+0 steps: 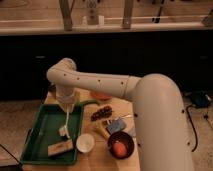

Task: Place brush in tray

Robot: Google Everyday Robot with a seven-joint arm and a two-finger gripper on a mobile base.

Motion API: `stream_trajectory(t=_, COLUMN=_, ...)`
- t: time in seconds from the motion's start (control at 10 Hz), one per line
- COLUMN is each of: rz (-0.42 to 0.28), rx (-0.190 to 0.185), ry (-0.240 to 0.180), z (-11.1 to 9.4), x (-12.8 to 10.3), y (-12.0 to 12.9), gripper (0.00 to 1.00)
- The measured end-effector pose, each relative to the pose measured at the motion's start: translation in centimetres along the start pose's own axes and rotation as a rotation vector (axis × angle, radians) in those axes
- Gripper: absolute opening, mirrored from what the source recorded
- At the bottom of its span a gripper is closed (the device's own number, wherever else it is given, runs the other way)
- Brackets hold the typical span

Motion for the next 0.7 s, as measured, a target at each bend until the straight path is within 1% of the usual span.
stream_trajectory(t=0.2, rz=-0.011, rx=-0.003, ry=-0.008, z=0.41, x=-0.19, y=-0.39, gripper=0.01)
stream_trajectory(t=0.7, rz=-0.024, rx=-0.006, ry=-0.020, z=0.91, x=0.33, y=-0.71, gripper=0.01)
